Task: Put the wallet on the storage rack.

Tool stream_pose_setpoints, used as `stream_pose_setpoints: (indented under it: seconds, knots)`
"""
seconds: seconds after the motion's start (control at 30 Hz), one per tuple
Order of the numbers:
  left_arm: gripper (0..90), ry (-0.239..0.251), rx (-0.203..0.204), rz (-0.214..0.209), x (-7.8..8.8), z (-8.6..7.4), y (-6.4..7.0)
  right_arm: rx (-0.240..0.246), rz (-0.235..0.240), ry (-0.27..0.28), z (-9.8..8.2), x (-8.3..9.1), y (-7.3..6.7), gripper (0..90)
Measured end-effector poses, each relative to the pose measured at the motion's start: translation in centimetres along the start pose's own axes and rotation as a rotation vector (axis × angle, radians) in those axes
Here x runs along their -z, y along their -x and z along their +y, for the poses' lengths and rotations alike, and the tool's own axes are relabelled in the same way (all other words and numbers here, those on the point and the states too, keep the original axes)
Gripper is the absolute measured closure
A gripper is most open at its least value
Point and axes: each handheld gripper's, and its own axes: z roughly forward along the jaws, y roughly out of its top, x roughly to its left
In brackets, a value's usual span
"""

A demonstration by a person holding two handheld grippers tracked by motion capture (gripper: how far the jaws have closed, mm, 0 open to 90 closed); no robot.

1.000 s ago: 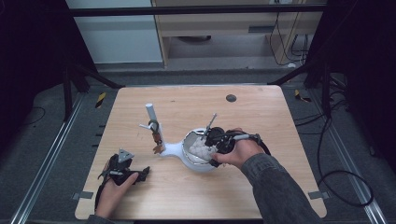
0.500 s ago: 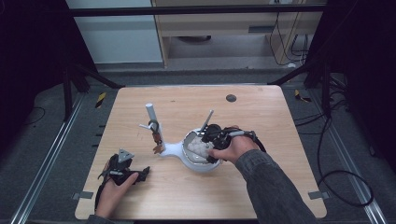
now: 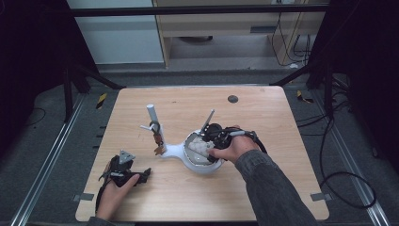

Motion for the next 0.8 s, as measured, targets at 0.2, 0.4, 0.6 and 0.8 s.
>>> stream_pose_setpoints:
  seconds: [0.2,0.4,0.6,0.8]
  knots:
    - [0.0,0.0,0.0,0.0,0.0,0.0,0.0,-0.001,-0.004,-0.014,0.2,-0.2,0.0,31.0]
    - [0.0,0.0,-0.001,0.0,0.0,0.0,0.0,-0.009,-0.003,-0.024,0.3,-0.5,0.1,31.0]
    - [0.0,0.0,0.0,-0.001,0.0,0.0,0.0,-0.015,-0.001,-0.033,0.6,-0.9,0.1,31.0]
    - [0.0,0.0,0.0,-0.001,0.0,0.0,0.0,-0.02,0.0,-0.031,0.9,-1.1,0.2,30.9]
